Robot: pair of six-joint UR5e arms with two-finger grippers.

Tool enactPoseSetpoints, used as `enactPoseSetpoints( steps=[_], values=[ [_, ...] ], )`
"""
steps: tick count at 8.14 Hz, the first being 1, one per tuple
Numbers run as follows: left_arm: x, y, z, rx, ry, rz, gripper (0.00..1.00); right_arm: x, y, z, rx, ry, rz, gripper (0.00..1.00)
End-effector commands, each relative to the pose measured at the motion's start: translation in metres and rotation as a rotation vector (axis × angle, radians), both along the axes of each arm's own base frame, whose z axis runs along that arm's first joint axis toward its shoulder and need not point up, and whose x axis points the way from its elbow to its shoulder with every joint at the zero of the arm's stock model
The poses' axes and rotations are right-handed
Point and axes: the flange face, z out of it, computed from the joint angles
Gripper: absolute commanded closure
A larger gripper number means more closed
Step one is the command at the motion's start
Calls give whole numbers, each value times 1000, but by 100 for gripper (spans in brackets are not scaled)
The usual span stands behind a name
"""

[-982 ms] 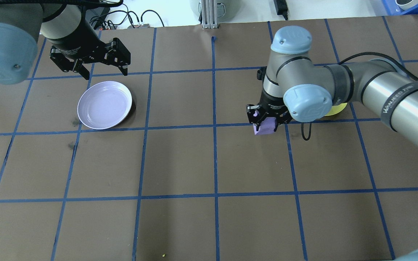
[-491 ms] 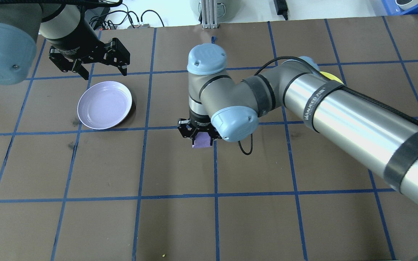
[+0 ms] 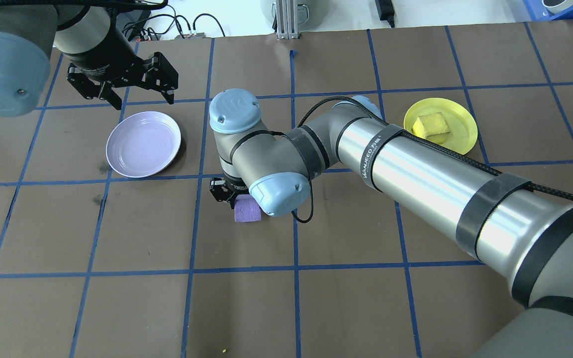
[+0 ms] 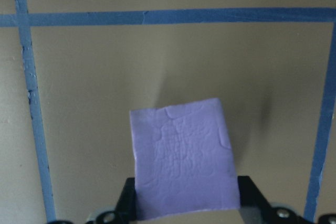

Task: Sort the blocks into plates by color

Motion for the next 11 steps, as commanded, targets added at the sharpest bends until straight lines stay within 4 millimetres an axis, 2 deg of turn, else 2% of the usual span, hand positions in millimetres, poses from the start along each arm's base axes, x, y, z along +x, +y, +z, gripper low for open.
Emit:
enactPoseSetpoints(
  steps=[1, 2, 3, 4, 5, 6, 7, 8, 9, 11],
  values=[
    [-1, 3, -6, 8, 0, -2, 0, -10, -10, 22, -37, -17, -11, 0],
    [0, 2, -8, 10, 1, 0, 0, -33, -24, 37, -48, -17, -47, 0],
    [0, 2, -10, 22, 2, 1, 0, -76, -33, 69, -12, 1, -87, 0],
    [-1, 3, -10, 24, 6, 12, 0, -131, -31, 111, 58, 32, -123, 0],
    [-8, -1, -22, 47, 17, 9, 0, -184, -29, 154, 61, 43, -152, 0],
    [-11, 1, -40, 83, 27, 35, 0, -219, -29, 180, 45, 35, -191, 0],
    [-27, 4, -70, 138, 95, 58, 0, -234, -19, 200, 51, 48, -204, 0],
    [-44, 10, -83, 174, 125, 72, 0, -245, -6, 225, -1, 99, -189, 0],
    [-58, 16, -97, 212, 125, 96, 0, -247, 5, 249, -52, 85, -187, 0],
    [-98, 26, -143, 313, 94, 192, 0, -250, 20, 268, -68, 79, -187, 0]
  ],
)
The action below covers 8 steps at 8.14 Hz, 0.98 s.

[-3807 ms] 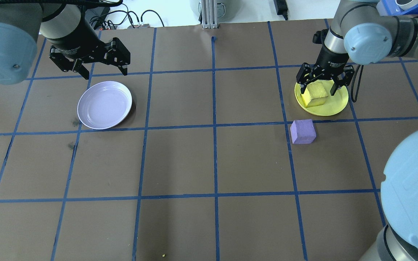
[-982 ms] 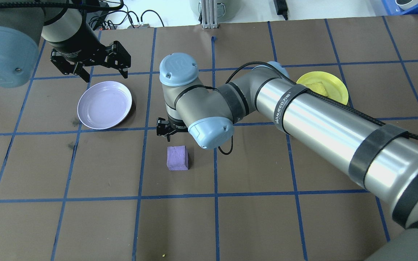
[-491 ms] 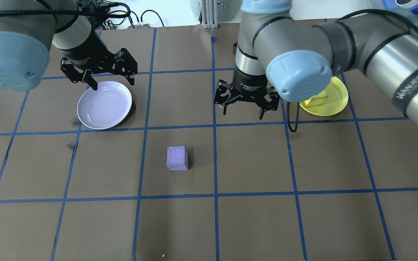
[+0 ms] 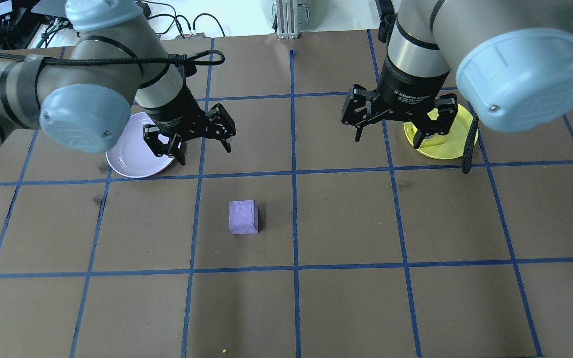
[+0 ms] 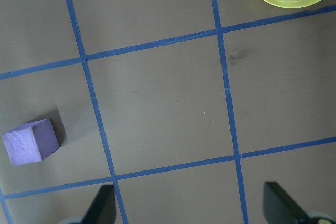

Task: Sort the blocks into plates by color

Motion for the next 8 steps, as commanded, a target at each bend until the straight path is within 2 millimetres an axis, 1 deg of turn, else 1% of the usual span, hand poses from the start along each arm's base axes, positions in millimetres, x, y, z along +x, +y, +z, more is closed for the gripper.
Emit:
enactPoseSetpoints(
  steps=[1, 2, 3, 4, 5, 6, 7, 8],
  values=[
    [-53, 12, -62, 139, -37, 39, 0, -6, 20, 28, -35, 10, 18, 0],
    [-63, 12, -81, 175, -45, 23, 0, -5, 19, 28, -39, 3, 82, 0],
    [-66, 11, -93, 199, -56, 24, 0, -4, 18, 26, -39, -6, 99, 0],
    [-66, 16, -104, 225, -70, 13, 0, -5, 19, 29, -50, 0, 101, 0],
    [-66, 26, -121, 256, -77, -1, 0, -5, 19, 29, -51, 3, 101, 0],
    [-64, 31, -131, 277, -85, -11, 0, -4, 20, 28, -47, -2, 102, 0],
    [-61, 29, -141, 280, -116, -47, 0, -3, 21, 28, -48, -4, 104, 0],
    [-62, 29, -145, 280, -126, -62, 0, -2, 21, 28, -48, -7, 104, 0]
  ],
)
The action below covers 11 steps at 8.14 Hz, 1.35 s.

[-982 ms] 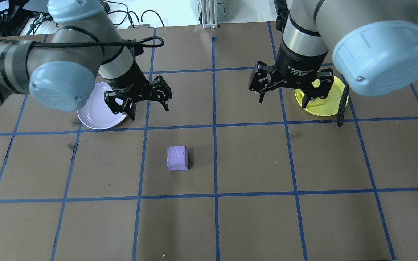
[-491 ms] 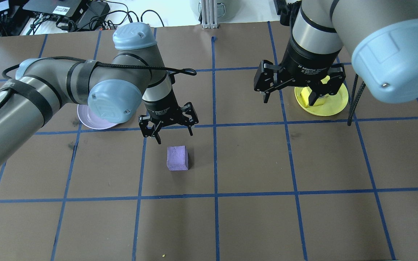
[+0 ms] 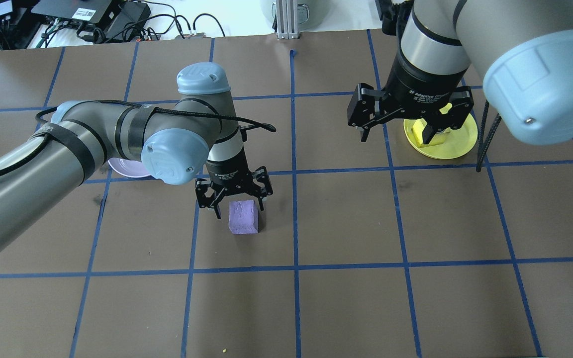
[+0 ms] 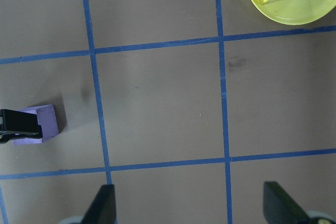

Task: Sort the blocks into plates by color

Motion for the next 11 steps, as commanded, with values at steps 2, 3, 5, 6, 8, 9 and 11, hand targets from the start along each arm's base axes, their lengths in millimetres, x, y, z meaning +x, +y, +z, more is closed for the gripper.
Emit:
enactPoseSetpoints(
  steps=[2, 3, 5, 6, 8, 9, 11],
  values=[
    [-16, -3, -34, -12, -13, -83, 0, 1, 1, 0, -1, 0, 3, 0],
    [-20, -6, -47, -10, -10, -100, 0, 1, 1, 0, 0, -3, 2, 0],
    [-20, -5, -50, -6, -28, -114, 0, 1, 2, 0, 2, -5, 2, 0],
    [-19, -5, -52, -3, -26, -126, 0, 2, 2, -1, 3, -4, 3, 0],
    [-20, -4, -55, 2, -16, -155, 0, 2, 2, -1, 2, -5, 2, 0],
    [-24, -1, -56, 7, -18, -165, 0, 1, 2, 1, -1, -7, 2, 0],
    [-26, -2, -52, -3, -21, -160, 76, -2, 0, 5, -15, 2, 2, 0]
  ],
)
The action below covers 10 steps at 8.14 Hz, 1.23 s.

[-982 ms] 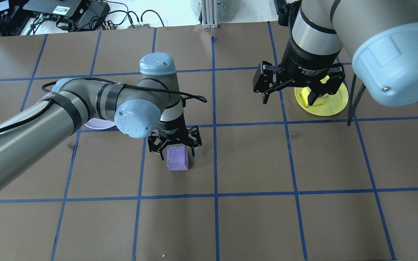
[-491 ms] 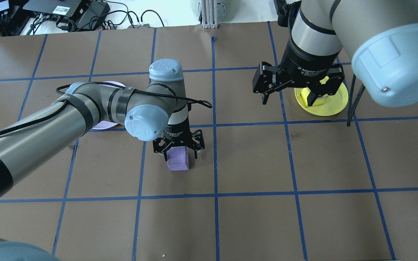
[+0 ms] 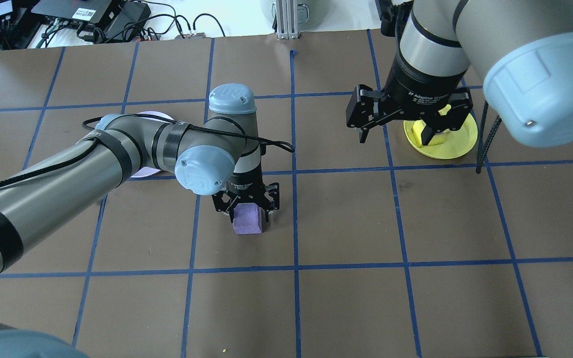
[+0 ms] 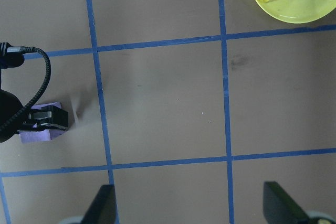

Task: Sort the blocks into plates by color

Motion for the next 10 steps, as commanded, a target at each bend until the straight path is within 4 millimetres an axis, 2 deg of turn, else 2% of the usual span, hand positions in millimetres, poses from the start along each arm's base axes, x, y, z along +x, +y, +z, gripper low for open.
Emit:
enactPoseSetpoints(
  steps=[1, 3, 4, 5, 7, 8, 9, 10],
  values=[
    [-2, 0, 3, -8, 0, -4, 100, -2, -6, 4, -46, 5, 2, 0],
    [4, -3, 16, -6, 1, 8, 100, -3, 3, 9, -44, 10, 8, 0],
    [16, -11, 35, -12, -7, 23, 100, -3, 4, 11, -50, 8, 5, 0],
    [46, -43, 78, -69, -42, 60, 100, -3, 4, 12, -49, 10, 5, 0],
    [124, -106, 146, -145, -25, -4, 100, -4, 9, 14, -44, 10, 5, 0],
    [162, -127, 156, -171, -28, -1, 100, -3, 9, 13, -42, 9, 3, 0],
    [195, -138, 154, -176, -37, -20, 100, -4, 9, 13, -42, 10, 5, 0],
    [220, -156, 140, -219, -31, -46, 100, -6, 12, 16, -41, 14, 0, 0]
  ],
)
